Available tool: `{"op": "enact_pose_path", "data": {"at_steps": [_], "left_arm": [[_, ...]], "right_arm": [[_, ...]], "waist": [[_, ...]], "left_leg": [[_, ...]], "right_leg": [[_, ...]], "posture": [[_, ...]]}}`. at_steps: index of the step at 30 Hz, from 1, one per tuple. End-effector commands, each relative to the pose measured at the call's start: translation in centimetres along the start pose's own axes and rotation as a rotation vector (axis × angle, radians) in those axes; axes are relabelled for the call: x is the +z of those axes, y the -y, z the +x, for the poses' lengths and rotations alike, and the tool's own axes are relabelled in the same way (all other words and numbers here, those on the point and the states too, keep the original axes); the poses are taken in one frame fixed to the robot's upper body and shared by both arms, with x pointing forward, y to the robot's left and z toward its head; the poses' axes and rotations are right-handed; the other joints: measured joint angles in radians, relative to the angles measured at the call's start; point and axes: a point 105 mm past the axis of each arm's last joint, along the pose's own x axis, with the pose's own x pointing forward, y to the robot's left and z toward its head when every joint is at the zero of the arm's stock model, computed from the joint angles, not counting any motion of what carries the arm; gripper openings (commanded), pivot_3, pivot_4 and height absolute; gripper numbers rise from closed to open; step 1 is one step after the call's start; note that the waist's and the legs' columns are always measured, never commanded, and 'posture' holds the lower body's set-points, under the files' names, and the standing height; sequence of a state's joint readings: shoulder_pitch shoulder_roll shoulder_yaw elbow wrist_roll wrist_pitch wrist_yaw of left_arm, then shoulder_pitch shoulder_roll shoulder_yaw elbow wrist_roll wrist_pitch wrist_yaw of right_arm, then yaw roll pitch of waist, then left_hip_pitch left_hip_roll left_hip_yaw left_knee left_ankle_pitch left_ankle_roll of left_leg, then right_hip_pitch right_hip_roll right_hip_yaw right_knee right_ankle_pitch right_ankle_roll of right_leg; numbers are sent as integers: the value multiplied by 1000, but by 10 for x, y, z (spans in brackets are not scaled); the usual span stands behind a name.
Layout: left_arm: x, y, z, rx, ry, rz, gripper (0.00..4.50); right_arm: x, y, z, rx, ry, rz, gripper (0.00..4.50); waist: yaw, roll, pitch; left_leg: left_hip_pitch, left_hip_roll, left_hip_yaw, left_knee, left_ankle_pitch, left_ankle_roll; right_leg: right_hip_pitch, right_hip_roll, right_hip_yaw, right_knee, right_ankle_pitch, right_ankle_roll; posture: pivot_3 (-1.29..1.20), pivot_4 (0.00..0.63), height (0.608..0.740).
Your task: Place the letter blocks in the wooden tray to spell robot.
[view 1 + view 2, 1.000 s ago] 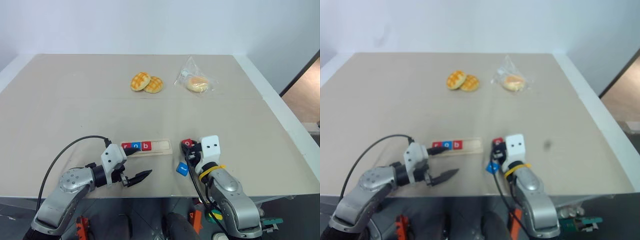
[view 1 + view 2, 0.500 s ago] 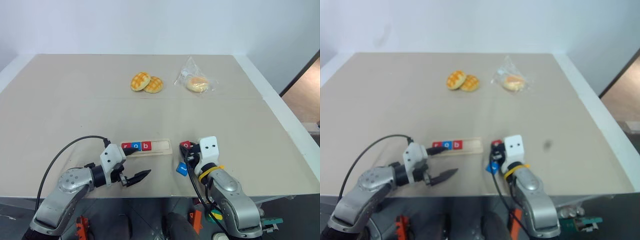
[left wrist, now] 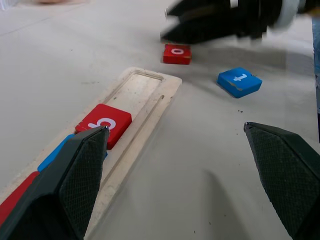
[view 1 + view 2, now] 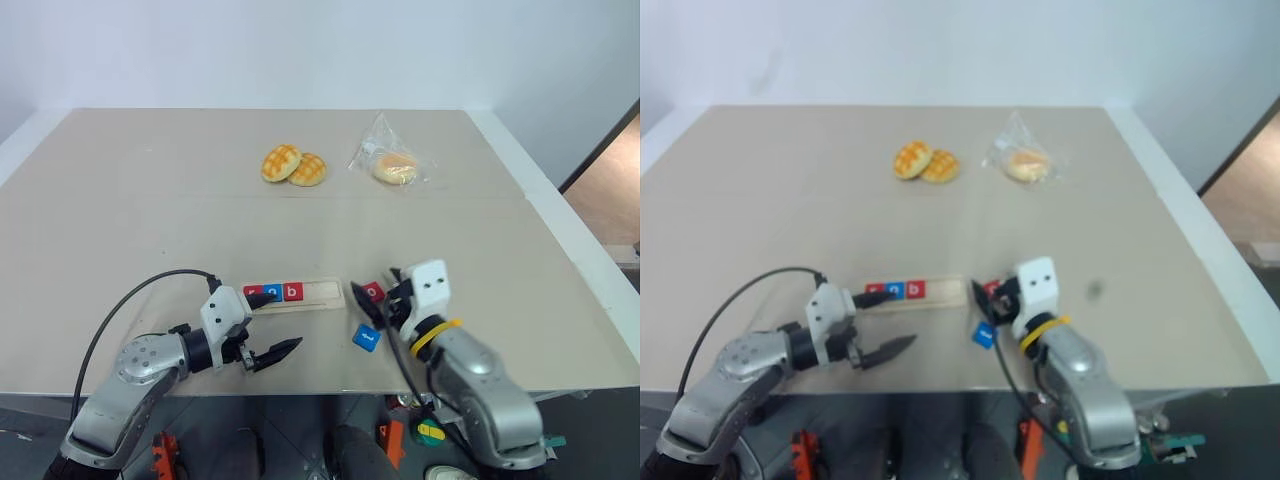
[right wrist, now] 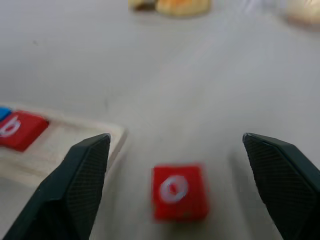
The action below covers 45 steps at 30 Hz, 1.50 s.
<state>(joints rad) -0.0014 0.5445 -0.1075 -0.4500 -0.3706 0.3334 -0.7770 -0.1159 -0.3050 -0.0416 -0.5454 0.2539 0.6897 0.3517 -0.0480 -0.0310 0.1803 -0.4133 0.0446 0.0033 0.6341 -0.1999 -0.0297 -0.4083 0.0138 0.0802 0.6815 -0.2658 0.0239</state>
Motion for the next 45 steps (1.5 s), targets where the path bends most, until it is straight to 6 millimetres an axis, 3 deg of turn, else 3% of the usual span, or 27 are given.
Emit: {"op": "enact_pose_path", "data": {"at_steps": [1,6,9,13,20,21,28,34,45], "left_arm": [[11,-1,2,-1,37,35,4500],[12,-2,6,-7,47,41,4500],[12,-1,7,-19,48,47,4500],[11,-1,6,-12,42,53,4500],[9,-1,-1,24,31,44,4500],[8,-1,-2,25,29,44,4500],[7,1,-4,30,22,37,4500],[5,0,-2,17,15,32,4500],[4,-1,3,-10,12,34,4500]], "right_arm": [[17,6,0,177,17,-45,4451],[12,6,7,526,-52,-207,4451],[-2,8,16,736,-109,-356,4451],[-12,17,30,880,-144,-487,4451],[-23,25,40,951,-166,-541,4451],[-25,25,39,960,-173,-539,4213],[-35,29,29,963,-185,-466,4213],[-44,22,8,995,-217,-400,4213],[-43,18,-5,930,-216,-356,4213]], "waist": [[0,0,0],[-1,0,1],[-4,0,1],[-3,0,1],[0,0,1],[1,0,1],[1,0,1],[1,0,1],[1,0,1]], "left_leg": [[0,0,0,0,0,0],[2,0,0,0,0,0],[2,1,0,-1,-1,1],[3,2,-1,-1,-1,1],[2,2,0,-1,-1,1],[2,1,0,-1,-1,1],[5,0,1,0,-1,1],[5,1,0,0,-1,1],[6,1,0,0,-1,1]], "right_leg": [[0,0,0,0,0,0],[1,1,0,0,1,1],[1,3,0,0,2,1],[1,4,-1,0,2,1],[1,3,0,0,2,1],[1,2,0,0,2,1],[4,1,0,0,2,1],[5,1,0,0,2,1],[5,2,0,0,3,1]], "posture": [[0,150,740],[0,150,740],[0,150,740],[0,150,740],[0,150,740],[0,150,740],[0,150,740],[0,150,740],[0,150,740]]}}
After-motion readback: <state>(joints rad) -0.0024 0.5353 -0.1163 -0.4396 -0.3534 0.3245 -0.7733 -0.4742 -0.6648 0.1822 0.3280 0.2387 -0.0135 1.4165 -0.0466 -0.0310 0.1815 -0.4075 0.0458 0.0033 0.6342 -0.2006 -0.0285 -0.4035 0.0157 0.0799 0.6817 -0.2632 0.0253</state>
